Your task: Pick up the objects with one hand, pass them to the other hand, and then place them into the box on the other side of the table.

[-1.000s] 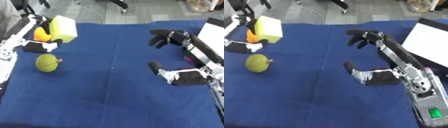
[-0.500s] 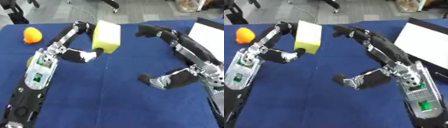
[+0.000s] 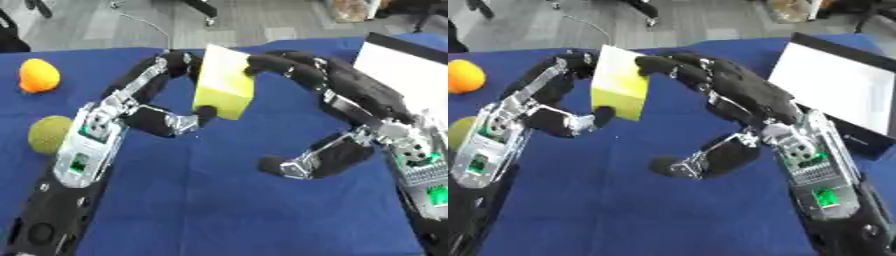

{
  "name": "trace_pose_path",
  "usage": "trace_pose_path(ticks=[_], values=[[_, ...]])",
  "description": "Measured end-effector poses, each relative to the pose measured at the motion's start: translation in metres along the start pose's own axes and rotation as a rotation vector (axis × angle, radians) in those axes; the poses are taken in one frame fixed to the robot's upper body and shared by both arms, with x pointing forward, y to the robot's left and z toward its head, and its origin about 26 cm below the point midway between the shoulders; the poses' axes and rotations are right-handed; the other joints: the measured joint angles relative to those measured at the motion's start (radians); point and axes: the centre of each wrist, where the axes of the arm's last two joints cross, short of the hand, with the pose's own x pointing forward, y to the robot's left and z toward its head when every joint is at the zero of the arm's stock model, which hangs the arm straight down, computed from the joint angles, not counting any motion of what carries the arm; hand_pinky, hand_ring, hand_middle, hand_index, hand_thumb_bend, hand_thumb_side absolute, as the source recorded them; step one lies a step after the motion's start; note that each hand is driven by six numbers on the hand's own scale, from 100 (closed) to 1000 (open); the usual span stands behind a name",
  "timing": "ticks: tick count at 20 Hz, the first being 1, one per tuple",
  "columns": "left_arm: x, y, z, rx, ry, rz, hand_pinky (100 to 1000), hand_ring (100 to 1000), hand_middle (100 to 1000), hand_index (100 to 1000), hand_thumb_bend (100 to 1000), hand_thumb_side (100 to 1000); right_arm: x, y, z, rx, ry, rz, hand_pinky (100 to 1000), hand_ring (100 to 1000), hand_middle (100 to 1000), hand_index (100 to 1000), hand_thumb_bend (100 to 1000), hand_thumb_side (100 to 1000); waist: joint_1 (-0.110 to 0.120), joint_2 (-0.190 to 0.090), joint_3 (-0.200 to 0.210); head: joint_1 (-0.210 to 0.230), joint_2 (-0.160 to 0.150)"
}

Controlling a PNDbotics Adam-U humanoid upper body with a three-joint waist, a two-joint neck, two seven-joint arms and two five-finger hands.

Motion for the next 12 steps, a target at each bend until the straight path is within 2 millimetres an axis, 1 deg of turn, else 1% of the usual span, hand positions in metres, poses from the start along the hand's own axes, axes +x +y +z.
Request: trace_pose_path(ticks=[2, 3, 4, 9, 12], values=[[0.002, -0.001, -0.001, 0.000, -0.007, -0.015, 747, 484, 417, 334, 100, 308, 0.000, 0.000, -0.001, -0.029, 0.030, -0.001, 835, 920, 833, 1000, 514, 430, -0.002, 0.000, 0.001, -0.010, 0.000], [0.002, -0.002, -0.002, -0.001, -0.009, -0.021, 747, 484, 417, 333, 100, 275, 0.001, 0.000, -0.001, -0.043, 0.045, -0.001, 833, 919, 832, 1000, 499, 438, -0.003, 0.000, 0.002, -0.013, 0.000], [0.003, -0.004, -0.002, -0.001, -0.011, -0.027, 747, 484, 417, 333, 100, 307, 0.001, 0.000, -0.001, -0.057, 0.059, -0.001, 831, 917, 830, 1000, 511, 431, -0.003, 0.000, 0.004, -0.018, 0.000], [0.001, -0.009, -0.001, 0.000, -0.002, -0.057, 746, 482, 415, 331, 100, 308, 0.001, 0.001, -0.003, -0.106, 0.099, 0.006, 821, 910, 822, 1000, 500, 438, -0.004, 0.000, 0.006, -0.028, 0.000], [-0.003, -0.013, 0.001, 0.004, 0.017, -0.067, 747, 482, 414, 330, 100, 308, 0.002, 0.000, -0.003, -0.128, 0.106, 0.006, 815, 906, 817, 1000, 495, 438, -0.004, 0.000, 0.006, -0.028, 0.000]])
